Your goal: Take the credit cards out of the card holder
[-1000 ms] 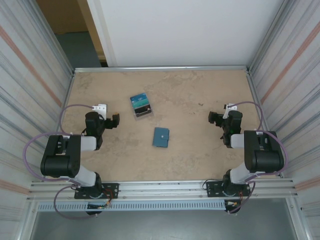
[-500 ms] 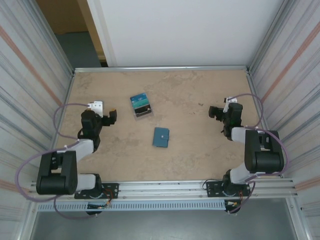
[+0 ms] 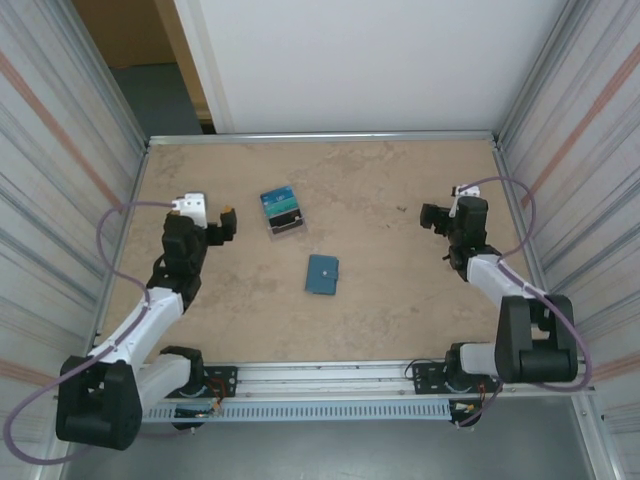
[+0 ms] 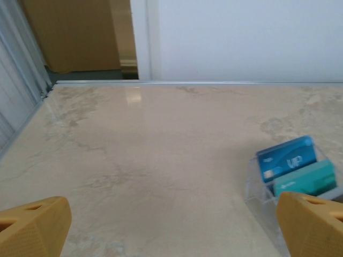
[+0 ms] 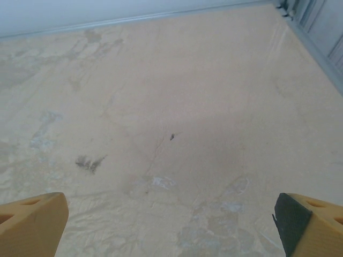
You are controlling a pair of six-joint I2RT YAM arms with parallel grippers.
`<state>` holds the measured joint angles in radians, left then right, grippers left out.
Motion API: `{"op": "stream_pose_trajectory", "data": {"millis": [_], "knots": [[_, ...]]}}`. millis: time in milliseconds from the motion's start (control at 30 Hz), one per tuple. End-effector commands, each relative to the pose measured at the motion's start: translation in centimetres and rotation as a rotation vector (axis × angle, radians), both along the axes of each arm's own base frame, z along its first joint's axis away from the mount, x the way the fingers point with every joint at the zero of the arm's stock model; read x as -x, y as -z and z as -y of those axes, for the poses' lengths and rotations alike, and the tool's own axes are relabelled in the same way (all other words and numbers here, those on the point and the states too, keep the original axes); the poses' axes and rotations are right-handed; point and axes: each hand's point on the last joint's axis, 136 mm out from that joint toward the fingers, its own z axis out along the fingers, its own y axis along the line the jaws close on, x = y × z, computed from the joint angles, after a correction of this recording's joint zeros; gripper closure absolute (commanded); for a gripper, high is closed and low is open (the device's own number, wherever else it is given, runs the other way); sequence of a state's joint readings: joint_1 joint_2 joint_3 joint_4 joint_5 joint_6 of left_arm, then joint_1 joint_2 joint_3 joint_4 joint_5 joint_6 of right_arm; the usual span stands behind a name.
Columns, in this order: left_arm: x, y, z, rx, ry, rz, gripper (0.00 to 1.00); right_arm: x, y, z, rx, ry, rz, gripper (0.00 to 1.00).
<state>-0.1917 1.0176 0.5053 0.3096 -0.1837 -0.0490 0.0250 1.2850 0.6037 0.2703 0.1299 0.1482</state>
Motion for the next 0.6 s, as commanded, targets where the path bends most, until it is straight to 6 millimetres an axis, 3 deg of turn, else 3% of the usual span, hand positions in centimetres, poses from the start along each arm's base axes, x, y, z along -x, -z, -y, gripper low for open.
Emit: {"op": "stream_pose_trajectory", "data": {"millis": [0, 267, 567], "knots": [[0.5, -0.3, 1.7, 0.006, -0.001, -0.056, 0.01, 2.0, -1.2, 0.4, -0.032, 0.076, -0.009, 0.01], [2.8, 1.8, 10.9, 0.06, 0.151, -0.174, 0.01, 6.8, -4.0, 1.0, -0.143, 0.177, -0.008, 0.01], [5.8, 5.3, 21.0, 0.089, 0.372, -0.361, 0.01, 10.4, -4.4, 1.1, -0.202, 0.234, -0.095, 0.01]]}}
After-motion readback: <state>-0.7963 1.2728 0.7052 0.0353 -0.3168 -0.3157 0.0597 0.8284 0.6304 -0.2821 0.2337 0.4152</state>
